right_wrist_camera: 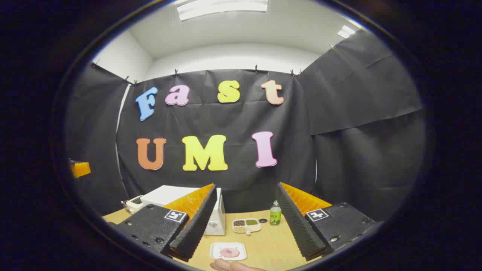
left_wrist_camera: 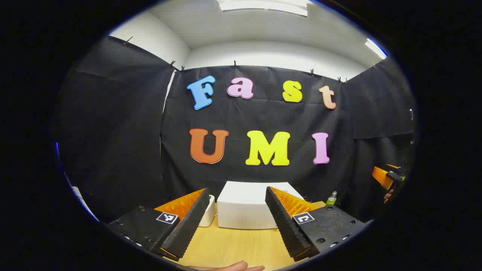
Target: Open the microwave oven with the left hand, put the food in, and close the microwave oven.
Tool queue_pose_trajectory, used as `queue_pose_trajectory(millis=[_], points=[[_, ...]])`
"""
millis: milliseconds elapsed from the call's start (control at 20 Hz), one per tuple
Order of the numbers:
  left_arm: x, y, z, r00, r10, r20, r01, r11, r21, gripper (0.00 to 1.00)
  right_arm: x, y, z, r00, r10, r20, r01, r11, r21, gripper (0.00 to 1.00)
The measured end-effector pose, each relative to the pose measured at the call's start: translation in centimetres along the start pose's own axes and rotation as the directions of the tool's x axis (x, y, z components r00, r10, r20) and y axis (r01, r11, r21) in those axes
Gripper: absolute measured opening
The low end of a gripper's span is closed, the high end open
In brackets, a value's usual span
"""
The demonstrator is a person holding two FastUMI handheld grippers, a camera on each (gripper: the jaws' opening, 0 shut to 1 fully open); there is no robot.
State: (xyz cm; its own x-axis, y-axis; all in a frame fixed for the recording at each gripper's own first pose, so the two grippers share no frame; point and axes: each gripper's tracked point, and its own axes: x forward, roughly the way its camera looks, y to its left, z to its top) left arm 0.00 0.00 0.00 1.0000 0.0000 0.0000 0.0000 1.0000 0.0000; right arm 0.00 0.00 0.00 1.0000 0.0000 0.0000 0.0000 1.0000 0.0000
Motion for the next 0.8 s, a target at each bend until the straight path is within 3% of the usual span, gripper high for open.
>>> queue_pose_trajectory(millis=[50,100,150,200,250,350,400,450,500,550,600,650,800], points=[[-0.1,0.0,-0.2,1.0,0.006,-0.014,-0.006,1.0,-0.012,0.94,0.1,-0.2,0.0,1.0,0.001,-0.002,-0.001,1.0,-0.001,0.91],[-0.4,-0.1,-0.6,0.999,0.008,-0.032,-0.008,1.0,-0.023,0.84,0.2,-0.3,-0.1,1.0,0.006,-0.001,-0.006,1.0,0.001,0.91],[-0.5,-0.6,-0.5,1.0,-0.006,-0.028,0.005,1.0,-0.027,0.95,0.4,-0.5,-0.3,1.0,0.003,-0.008,-0.003,1.0,-0.001,0.91],[-0.7,-1.0,0.0,1.0,-0.014,-0.015,0.013,1.0,-0.022,0.95,0.5,-0.9,-0.6,1.0,0.002,-0.016,-0.002,1.0,0.0,1.0],[-0.9,-0.9,0.2,1.0,-0.005,-0.008,0.005,1.0,-0.012,0.95,0.5,-1.0,-0.8,1.0,0.008,-0.019,-0.008,1.0,0.003,0.91],[-1.3,-0.8,0.3,1.0,0.007,0.003,-0.007,1.0,-0.004,0.95,0.6,-0.5,-0.6,0.999,0.04,-0.018,-0.04,0.999,0.007,0.91],[-1.3,-0.9,0.4,1.0,0.011,0.003,-0.011,1.0,-0.007,0.95,0.7,-0.4,-0.8,0.998,0.053,-0.016,-0.053,0.999,0.009,1.0],[-1.3,-0.9,0.2,1.0,0.017,-0.003,-0.017,1.0,-0.004,0.95,0.8,-0.6,-0.7,0.999,0.053,-0.013,-0.053,0.999,0.011,0.91],[-1.3,-0.7,-0.1,1.0,0.025,-0.008,-0.025,1.0,0.003,0.95,0.8,-1.2,-0.8,0.999,0.043,-0.008,-0.043,0.999,0.01,0.91],[-1.2,-0.6,-0.1,0.999,0.034,-0.011,-0.034,0.999,0.012,0.95,0.9,-1.7,-0.5,0.999,0.033,0.005,-0.033,0.999,0.003,1.0],[-1.1,-0.5,0.0,0.999,0.037,-0.007,-0.037,0.999,0.017,0.95,0.9,-2.0,-0.2,1.0,0.021,0.016,-0.021,1.0,-0.004,1.0],[-0.9,-0.6,0.1,0.999,0.035,0.0,-0.035,0.999,0.014,0.95,0.8,-2.3,0.0,1.0,0.01,0.022,-0.01,1.0,-0.011,0.91],[-0.3,-1.1,0.0,1.0,0.022,0.022,-0.021,0.999,-0.038,0.95,0.4,-2.5,0.2,0.999,-0.009,0.043,0.011,0.999,-0.052,0.9]])
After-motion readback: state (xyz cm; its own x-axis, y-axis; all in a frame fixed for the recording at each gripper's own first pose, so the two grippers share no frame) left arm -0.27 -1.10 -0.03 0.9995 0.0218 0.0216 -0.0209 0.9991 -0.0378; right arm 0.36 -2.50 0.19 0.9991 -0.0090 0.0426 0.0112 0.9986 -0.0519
